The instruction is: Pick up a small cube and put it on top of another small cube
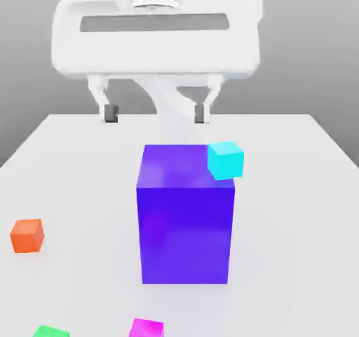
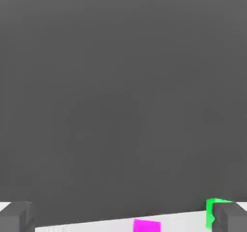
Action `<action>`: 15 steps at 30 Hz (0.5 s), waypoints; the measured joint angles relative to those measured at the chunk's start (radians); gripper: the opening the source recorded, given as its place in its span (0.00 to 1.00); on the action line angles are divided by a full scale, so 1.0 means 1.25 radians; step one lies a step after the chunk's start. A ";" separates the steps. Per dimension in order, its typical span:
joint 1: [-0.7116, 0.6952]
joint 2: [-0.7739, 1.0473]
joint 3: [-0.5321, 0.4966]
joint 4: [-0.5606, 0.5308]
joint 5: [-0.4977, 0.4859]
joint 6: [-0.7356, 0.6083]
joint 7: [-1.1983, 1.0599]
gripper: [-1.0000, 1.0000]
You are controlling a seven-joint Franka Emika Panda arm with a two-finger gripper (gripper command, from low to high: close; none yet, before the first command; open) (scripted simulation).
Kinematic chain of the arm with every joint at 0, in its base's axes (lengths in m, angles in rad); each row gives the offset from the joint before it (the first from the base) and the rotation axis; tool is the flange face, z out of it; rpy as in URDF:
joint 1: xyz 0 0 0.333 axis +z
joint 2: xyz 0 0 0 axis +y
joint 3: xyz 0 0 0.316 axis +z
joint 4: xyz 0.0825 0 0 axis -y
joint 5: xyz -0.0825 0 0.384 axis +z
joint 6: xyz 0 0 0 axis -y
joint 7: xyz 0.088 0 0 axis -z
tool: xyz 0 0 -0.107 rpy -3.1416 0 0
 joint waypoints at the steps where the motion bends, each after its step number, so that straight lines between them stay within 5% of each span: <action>1: -0.002 0.029 -0.001 0.000 0.001 0.009 0.002 0.50; 15: -0.025 0.435 -0.008 0.002 0.020 0.156 0.014 0.50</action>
